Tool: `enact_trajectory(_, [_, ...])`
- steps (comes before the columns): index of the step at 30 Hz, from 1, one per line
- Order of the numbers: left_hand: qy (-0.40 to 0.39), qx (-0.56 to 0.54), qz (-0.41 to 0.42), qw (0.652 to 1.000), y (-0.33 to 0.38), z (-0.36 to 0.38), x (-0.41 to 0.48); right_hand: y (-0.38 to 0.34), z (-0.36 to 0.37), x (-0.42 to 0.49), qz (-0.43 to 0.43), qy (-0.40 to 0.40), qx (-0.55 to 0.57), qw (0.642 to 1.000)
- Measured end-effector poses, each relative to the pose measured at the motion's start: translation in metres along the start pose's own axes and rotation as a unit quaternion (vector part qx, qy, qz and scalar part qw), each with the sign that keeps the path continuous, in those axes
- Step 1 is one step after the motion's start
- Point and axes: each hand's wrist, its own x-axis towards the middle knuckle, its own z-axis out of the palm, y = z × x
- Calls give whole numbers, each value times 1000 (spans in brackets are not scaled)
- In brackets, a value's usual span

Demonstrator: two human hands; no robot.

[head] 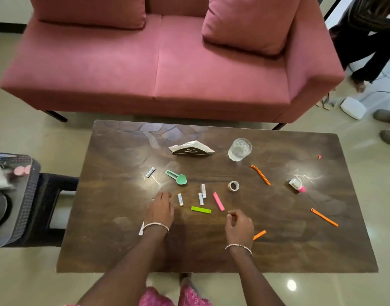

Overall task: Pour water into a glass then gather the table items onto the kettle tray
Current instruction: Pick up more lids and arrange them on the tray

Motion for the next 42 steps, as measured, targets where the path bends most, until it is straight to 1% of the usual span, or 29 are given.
enact_trajectory(3, [-9, 6, 8, 1000, 19, 7, 23, 11, -9, 33, 3, 7, 2, 1000])
enact_trajectory(5, [-25, 32, 28, 999, 29, 11, 31, 15, -11, 54, 14, 4, 0, 1000])
enact_trajectory(9, [-40, 50, 65, 996, 46, 30, 37, 15, -8, 97, 25, -50, -14, 998])
enact_trajectory(13, [-13, 37, 87, 995, 68, 49, 39, 13, 7, 134, -42, -125, -61, 989])
enact_trajectory(16, [-29, 51, 75, 995, 78, 63, 43, 18, 26, 155, -84, -166, -103, 977])
enact_trajectory(17, [-31, 61, 75, 995, 79, 67, 45, 20, 34, 160, -93, -172, -119, 973])
enact_trajectory(20, [-72, 84, 74, 991, 81, 82, 49, 28, 53, 169, -131, -177, -156, 963])
enact_trajectory(22, [-77, 78, 78, 991, 80, 92, 52, 31, 59, 171, -156, -183, -174, 955])
enact_trajectory(24, [-81, 57, 69, 993, 83, 101, 54, 31, 53, 168, -145, -174, -147, 963])
enact_trajectory(25, [-83, 20, 51, 995, 85, 103, 53, 27, 47, 163, -127, -156, -113, 973])
enact_trajectory(26, [-88, -51, 18, 995, 93, 105, 52, 23, 37, 159, -103, -130, -67, 984])
enact_trajectory(27, [-99, -157, -41, 982, 104, 103, 51, 17, 26, 151, -79, -109, -14, 991])
enact_trajectory(28, [-121, -292, -119, 941, 119, 98, 51, 13, 14, 144, -64, -99, 32, 993])
enact_trajectory(29, [-152, -412, -199, 876, 134, 94, 52, 9, 3, 134, -64, -100, 62, 991])
enact_trajectory(30, [-183, -500, -253, 808, 143, 91, 52, 6, -5, 123, -79, -103, 75, 989])
enact_trajectory(31, [-211, -547, -274, 762, 152, 87, 51, 6, -13, 111, -102, -98, 76, 987])
enact_trajectory(32, [-229, -571, -277, 738, 159, 84, 48, 6, -20, 100, -125, -88, 72, 986])
enact_trajectory(33, [-240, -579, -272, 730, 164, 80, 45, 7, -27, 91, -140, -81, 72, 984])
enact_trajectory(34, [-246, -580, -267, 730, 168, 77, 42, 9, -34, 85, -147, -78, 80, 983])
enact_trajectory(36, [-250, -575, -267, 731, 173, 74, 40, 14, -46, 83, -129, -94, 124, 979])
enact_trajectory(37, [-253, -577, -274, 726, 177, 72, 40, 19, -53, 85, -106, -108, 153, 976])
enact_trajectory(39, [-264, -595, -286, 703, 185, 70, 41, 28, -64, 95, -52, -144, 218, 964])
enact_trajectory(40, [-269, -605, -288, 692, 189, 70, 44, 33, -67, 102, -40, -168, 243, 955])
enact_trajectory(42, [-277, -617, -288, 678, 198, 71, 50, 38, -70, 114, -54, -204, 260, 942])
